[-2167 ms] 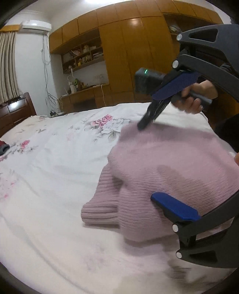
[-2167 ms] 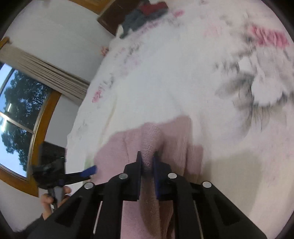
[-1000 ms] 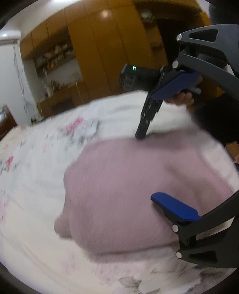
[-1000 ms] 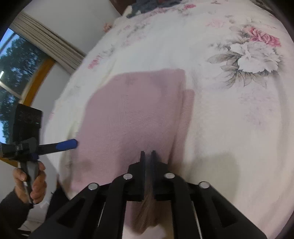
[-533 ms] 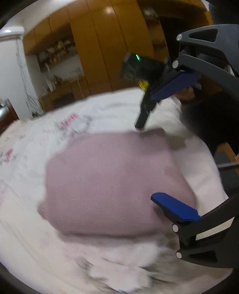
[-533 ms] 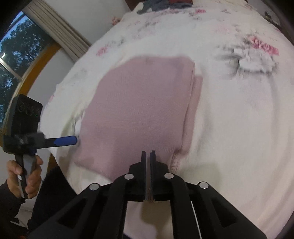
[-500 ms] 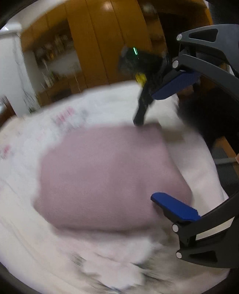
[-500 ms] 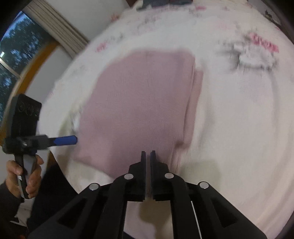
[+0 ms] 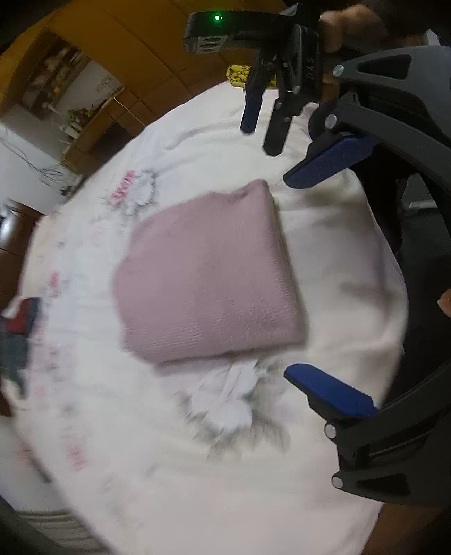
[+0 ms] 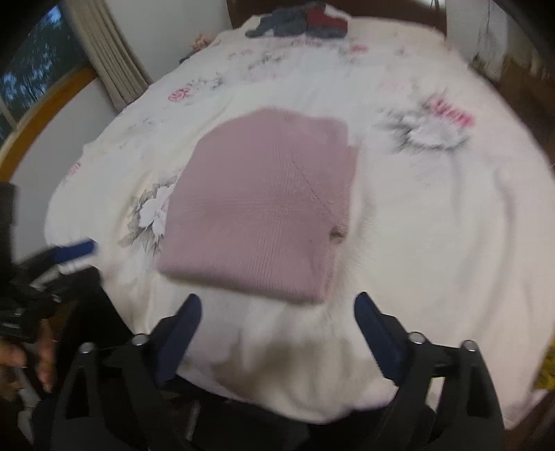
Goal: Fold small clothes
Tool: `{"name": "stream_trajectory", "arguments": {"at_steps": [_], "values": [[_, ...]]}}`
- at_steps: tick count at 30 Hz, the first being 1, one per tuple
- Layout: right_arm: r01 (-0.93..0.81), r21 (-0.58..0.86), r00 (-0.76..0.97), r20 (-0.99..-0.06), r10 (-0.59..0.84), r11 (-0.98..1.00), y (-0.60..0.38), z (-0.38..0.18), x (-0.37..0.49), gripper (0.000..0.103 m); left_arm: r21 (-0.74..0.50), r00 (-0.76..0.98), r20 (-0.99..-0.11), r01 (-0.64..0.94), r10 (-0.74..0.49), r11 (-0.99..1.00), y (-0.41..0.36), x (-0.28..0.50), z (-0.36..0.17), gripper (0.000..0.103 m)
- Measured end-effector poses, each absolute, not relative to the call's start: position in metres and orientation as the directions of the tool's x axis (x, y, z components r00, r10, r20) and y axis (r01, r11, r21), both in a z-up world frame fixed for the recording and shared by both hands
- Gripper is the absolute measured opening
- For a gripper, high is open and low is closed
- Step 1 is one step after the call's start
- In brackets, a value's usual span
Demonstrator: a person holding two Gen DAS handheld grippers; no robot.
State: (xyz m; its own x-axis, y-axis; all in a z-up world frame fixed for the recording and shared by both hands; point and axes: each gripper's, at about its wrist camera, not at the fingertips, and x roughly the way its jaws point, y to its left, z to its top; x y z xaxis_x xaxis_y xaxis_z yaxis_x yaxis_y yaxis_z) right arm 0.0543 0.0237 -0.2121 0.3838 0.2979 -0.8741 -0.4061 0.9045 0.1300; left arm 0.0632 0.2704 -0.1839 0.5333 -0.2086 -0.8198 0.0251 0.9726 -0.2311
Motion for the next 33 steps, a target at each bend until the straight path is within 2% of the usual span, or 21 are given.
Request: {"name": "stream_trajectory", "arguments": {"at_steps": [2, 4, 7, 14, 21, 33], "values": [[-0.393, 0.055, 0.445, -0.862, 0.242, 0.918, 0.012, -0.195, 0.032, 0.098, -0.112, 0.553, -0.828, 0.001, -0.094, 0.994, 0.262, 0.044, -0.164, 0.1], [-0.371, -0.029, 0.536, -0.823, 0.189, 0.928, 0.005, -0.172, 0.009, 0.099, -0.069, 0.563, -0.825, -0.033, -0.039, 0.997, 0.264, 0.023, -0.145, 0.1], [-0.27, -0.119, 0.635, -0.768, 0.084, 0.956, 0.001, -0.141, -0.019, 0.099, -0.19, 0.533, -0.834, -0.028, -0.146, 0.981, 0.265, -0.001, -0.124, 0.1], [-0.284, -0.04, 0.598, -0.788, 0.144, 0.958, -0.011, -0.088, -0.048, 0.099, -0.095, 0.557, -0.829, -0.054, -0.049, 0.994, 0.253, -0.045, -0.082, 0.1], [-0.299, -0.05, 0.631, -0.76, 0.157, 0.953, -0.011, -0.045, -0.077, 0.099, -0.099, 0.564, -0.825, -0.077, -0.038, 0.992, 0.244, -0.063, -0.048, 0.1], [-0.301, -0.049, 0.632, -0.758, 0.161, 0.953, -0.01, -0.042, -0.085, 0.099, -0.061, 0.586, -0.81, -0.069, -0.009, 0.996, 0.228, -0.073, -0.035, 0.1]]}}
